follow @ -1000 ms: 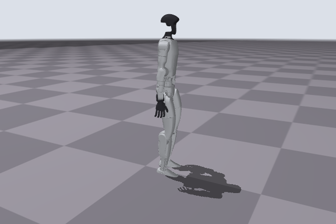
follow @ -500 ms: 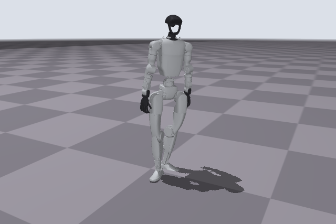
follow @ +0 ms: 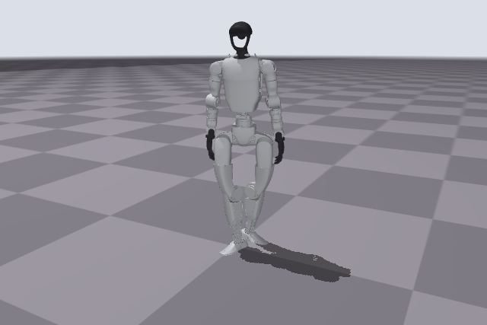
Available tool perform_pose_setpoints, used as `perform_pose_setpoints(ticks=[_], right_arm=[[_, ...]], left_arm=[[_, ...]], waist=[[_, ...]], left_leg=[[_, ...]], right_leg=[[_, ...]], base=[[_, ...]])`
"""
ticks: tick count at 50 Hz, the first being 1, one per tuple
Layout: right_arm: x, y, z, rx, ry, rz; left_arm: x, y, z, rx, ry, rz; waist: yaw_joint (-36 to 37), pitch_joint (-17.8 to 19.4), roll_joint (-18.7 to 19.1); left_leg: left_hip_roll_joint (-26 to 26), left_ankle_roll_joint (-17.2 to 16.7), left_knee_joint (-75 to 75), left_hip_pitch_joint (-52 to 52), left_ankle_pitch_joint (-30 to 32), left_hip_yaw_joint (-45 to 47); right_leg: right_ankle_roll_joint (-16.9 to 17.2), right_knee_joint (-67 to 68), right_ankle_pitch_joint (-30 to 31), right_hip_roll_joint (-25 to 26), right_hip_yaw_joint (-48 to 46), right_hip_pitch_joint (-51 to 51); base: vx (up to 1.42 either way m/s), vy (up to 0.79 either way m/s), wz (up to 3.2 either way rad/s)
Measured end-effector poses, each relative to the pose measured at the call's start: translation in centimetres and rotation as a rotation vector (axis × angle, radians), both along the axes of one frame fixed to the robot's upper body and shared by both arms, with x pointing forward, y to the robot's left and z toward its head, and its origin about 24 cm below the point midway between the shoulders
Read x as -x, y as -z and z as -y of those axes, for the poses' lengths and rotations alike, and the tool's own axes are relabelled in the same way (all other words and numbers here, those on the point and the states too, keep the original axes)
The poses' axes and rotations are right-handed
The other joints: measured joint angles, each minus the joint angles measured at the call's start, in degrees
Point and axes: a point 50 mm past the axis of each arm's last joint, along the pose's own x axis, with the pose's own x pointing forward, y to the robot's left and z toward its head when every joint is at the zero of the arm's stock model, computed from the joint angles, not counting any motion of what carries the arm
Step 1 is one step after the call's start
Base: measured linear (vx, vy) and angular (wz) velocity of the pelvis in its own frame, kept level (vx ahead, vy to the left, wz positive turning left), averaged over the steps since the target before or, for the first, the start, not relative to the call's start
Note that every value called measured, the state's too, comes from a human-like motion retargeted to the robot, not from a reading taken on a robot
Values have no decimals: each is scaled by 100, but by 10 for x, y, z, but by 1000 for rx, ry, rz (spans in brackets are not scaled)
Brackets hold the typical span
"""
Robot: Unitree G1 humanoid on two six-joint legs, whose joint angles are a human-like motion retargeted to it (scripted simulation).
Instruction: Upper body actions
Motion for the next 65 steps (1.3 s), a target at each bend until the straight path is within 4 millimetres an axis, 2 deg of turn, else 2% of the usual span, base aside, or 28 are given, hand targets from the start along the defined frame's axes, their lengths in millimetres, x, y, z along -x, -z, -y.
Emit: perform_pose_setpoints(ticks=[5,9,12,15,17,22,26,27,28,29,30,32,37,41,47,55,60,63,65], right_arm=[[-7,1,-4,-15,-11,19],[-20,3,-7,-34,-30,62],[-29,3,-7,-43,-40,88],[-36,2,-6,-41,-48,108],[-42,2,-6,-42,-49,124],[-49,2,-7,-55,-54,152],[-46,2,-7,-54,-61,141],[-44,2,-7,-55,-61,132],[-42,2,-6,-57,-60,121],[-39,3,-7,-57,-55,107],[-34,3,-7,-57,-49,92],[-28,3,-10,-53,-6,71],[-16,4,-17,-86,132,56],[-5,3,-14,-75,70,2],[-18,3,-8,-54,-43,29],[-36,3,-14,-98,131,117],[-44,3,-13,-88,88,139],[-44,3,-11,-74,50,135],[-41,3,-10,-67,36,125]], left_arm=[[0,0,0,-6,-59,10],[1,0,1,-23,-83,13],[-2,1,2,-39,-79,18],[-3,1,7,-47,-71,28],[-4,2,11,-53,-67,36],[-1,2,18,-48,-49,32],[2,2,22,-27,-35,20],[3,2,22,-22,-32,18],[4,2,23,-17,-29,16],[6,2,23,-11,-27,11],[9,2,23,-4,-24,4],[13,2,22,13,-15,-6],[6,1,10,-6,21,10],[2,1,7,0,12,6],[-4,2,13,26,-60,34],[1,1,10,14,-4,18],[-1,1,6,8,13,17],[-3,1,1,-3,14,22],[-6,0,-3,-10,16,28]], waist=[[72,73,-280],[36,69,-752],[176,61,-1043],[371,73,-1061],[477,121,-1000],[551,217,-751],[638,326,-363],[659,360,-290],[683,392,-277],[632,379,-239],[545,344,-190],[359,248,-126],[197,205,-191],[461,118,-300],[490,114,-291],[487,53,-243],[512,33,-174],[381,103,-118],[225,168,-94]], left_leg=[[119,138,519,136,661,98],[309,736,1620,-137,1231,-415],[759,1181,3091,-788,1233,-1169],[881,1046,3730,-1371,934,-1996],[684,858,3590,-1654,676,-2540],[307,514,2298,-1799,14,-3087],[90,16,1191,-1789,80,-3818],[25,53,906,-1716,249,-3845],[-89,368,630,-1602,522,-3752],[-145,488,470,-1454,560,-3666],[-173,509,369,-1289,478,-3582],[-29,315,152,-1201,662,-3327],[-192,447,66,-1100,649,-3638],[-273,528,102,-1067,559,-3578],[-381,635,60,-995,476,-3531],[-508,781,105,-1042,302,-3728],[-427,786,264,-1233,232,-3803],[-344,778,314,-1276,275,-4016],[-305,773,347,-1290,320,-4219]], right_leg=[[-74,-1,-42,-191,253,29],[-61,-31,-34,-718,453,37],[-53,-24,0,-1047,642,-36],[-89,-17,37,-1061,798,-129],[-110,-16,55,-995,888,-164],[-134,-31,44,-743,963,-127],[-150,-51,-1,-286,945,48],[-147,-56,-13,-192,949,119],[-135,-68,-19,-165,974,207],[-122,-66,-42,-123,970,274],[-108,-58,-73,-73,952,331],[-66,-43,-123,-27,897,374],[6,-65,-162,-42,798,530],[46,-38,-113,-127,908,521],[107,-5,-54,-193,1052,509],[221,130,14,-314,1204,378],[416,566,-150,-372,1386,156],[258,867,-232,-321,1608,81],[107,1018,-248,-178,2210,7]], base=[[3,-19,-57],[3,-15,-32],[3,-9,-47],[2,-5,-64],[0,-1,-62],[2,3,-32],[10,4,-34],[13,7,-46],[16,9,-31],[20,9,-7],[19,9,20],[11,9,36],[10,4,20],[12,10,-36],[5,12,-25],[4,13,-18],[-1,8,-3],[1,1,66],[-1,-4,113]])
